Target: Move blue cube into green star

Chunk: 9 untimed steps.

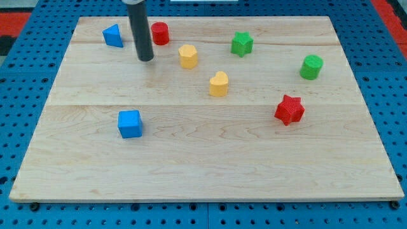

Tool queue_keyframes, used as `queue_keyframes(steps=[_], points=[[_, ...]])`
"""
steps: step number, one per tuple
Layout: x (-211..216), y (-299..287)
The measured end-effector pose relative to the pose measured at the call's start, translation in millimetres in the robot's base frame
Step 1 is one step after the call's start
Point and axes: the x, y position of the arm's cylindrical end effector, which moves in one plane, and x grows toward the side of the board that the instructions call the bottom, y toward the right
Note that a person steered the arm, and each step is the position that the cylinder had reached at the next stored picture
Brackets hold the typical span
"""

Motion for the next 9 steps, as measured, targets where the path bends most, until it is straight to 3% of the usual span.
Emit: queue_keyframes(steps=[3, 4, 6, 7, 9], points=[[18, -31], [36, -72], [171, -69], [191, -50], [174, -12]])
